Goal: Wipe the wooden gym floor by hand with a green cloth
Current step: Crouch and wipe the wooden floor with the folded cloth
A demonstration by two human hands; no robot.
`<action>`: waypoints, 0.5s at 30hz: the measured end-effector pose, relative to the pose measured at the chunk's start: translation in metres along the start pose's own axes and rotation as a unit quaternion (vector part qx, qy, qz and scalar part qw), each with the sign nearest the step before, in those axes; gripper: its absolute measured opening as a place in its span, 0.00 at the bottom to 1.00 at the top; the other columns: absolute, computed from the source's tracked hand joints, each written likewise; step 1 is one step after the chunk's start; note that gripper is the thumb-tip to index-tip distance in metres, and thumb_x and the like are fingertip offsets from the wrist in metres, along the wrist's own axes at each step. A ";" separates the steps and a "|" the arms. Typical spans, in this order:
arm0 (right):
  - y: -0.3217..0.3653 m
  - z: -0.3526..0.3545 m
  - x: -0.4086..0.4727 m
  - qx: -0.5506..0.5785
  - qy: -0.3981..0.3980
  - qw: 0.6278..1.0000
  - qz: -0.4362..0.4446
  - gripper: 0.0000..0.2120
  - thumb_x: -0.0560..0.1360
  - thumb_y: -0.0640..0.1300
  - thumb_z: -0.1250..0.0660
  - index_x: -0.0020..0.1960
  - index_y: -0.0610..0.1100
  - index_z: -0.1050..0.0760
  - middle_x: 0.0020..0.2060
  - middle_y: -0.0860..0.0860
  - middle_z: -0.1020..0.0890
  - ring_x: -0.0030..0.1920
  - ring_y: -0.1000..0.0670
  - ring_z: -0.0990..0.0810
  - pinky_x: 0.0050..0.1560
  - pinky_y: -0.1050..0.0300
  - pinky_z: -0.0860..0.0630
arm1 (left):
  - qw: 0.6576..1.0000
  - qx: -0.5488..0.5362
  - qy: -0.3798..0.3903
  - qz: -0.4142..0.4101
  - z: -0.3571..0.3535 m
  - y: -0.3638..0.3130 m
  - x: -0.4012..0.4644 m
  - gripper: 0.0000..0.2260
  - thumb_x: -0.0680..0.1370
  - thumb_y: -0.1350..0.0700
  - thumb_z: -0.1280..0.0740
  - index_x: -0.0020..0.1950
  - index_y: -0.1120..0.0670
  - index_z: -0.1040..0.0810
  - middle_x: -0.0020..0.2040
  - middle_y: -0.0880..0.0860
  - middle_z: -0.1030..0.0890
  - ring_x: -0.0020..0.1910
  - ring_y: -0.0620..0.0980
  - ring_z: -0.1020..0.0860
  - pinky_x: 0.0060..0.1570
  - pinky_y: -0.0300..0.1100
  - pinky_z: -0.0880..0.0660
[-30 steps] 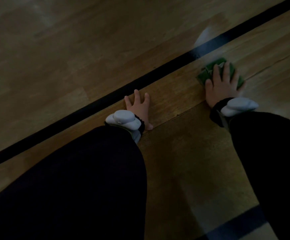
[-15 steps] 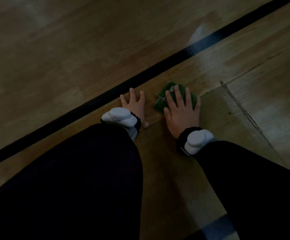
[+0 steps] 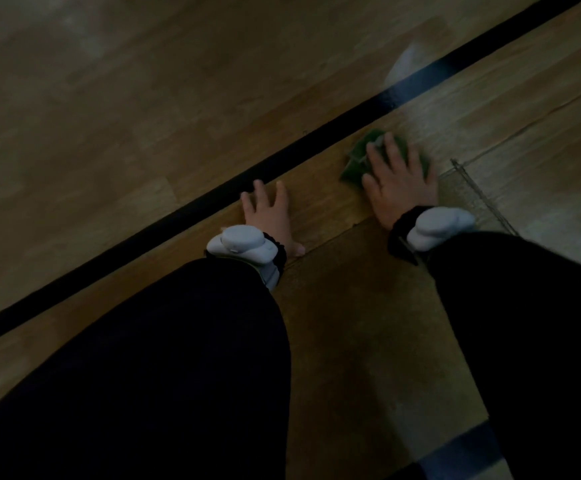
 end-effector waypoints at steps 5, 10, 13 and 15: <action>-0.045 0.015 0.043 0.047 0.003 0.994 -0.095 0.26 0.81 0.57 0.54 0.78 0.55 0.54 0.78 0.52 0.55 0.77 0.42 0.58 0.73 0.36 0.59 | 0.989 -0.064 -0.018 0.134 -0.004 0.021 -0.010 0.55 0.68 0.46 0.25 0.77 0.57 0.65 0.76 0.62 0.63 0.75 0.67 0.61 0.71 0.66 0.50; -0.041 0.021 0.049 0.037 -0.049 0.989 -0.134 0.28 0.81 0.54 0.53 0.78 0.50 0.57 0.78 0.48 0.53 0.77 0.39 0.55 0.72 0.34 0.58 | 0.989 -0.061 0.006 0.132 -0.004 0.022 -0.005 0.55 0.69 0.44 0.26 0.77 0.61 0.63 0.76 0.65 0.62 0.74 0.69 0.59 0.73 0.62 0.52; -0.038 0.022 0.047 0.031 -0.061 0.987 -0.145 0.29 0.82 0.54 0.53 0.78 0.47 0.60 0.78 0.49 0.53 0.77 0.41 0.55 0.72 0.35 0.57 | 0.990 -0.051 0.017 0.134 -0.004 0.020 -0.004 0.55 0.69 0.44 0.26 0.77 0.62 0.63 0.76 0.66 0.62 0.74 0.71 0.58 0.73 0.63 0.51; -0.038 0.024 0.048 0.035 -0.060 0.987 -0.144 0.30 0.82 0.53 0.53 0.78 0.46 0.61 0.78 0.49 0.54 0.77 0.42 0.56 0.73 0.36 0.58 | 0.989 -0.049 0.022 0.135 -0.005 0.020 -0.002 0.55 0.69 0.44 0.26 0.76 0.62 0.63 0.76 0.66 0.62 0.74 0.71 0.58 0.73 0.63 0.51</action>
Point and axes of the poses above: each hand's wrist, its own x-axis towards the middle knuckle, its own z-axis out of the back of the hand, y = z × x, the point moved 9 cm from there along x, towards the middle knuckle
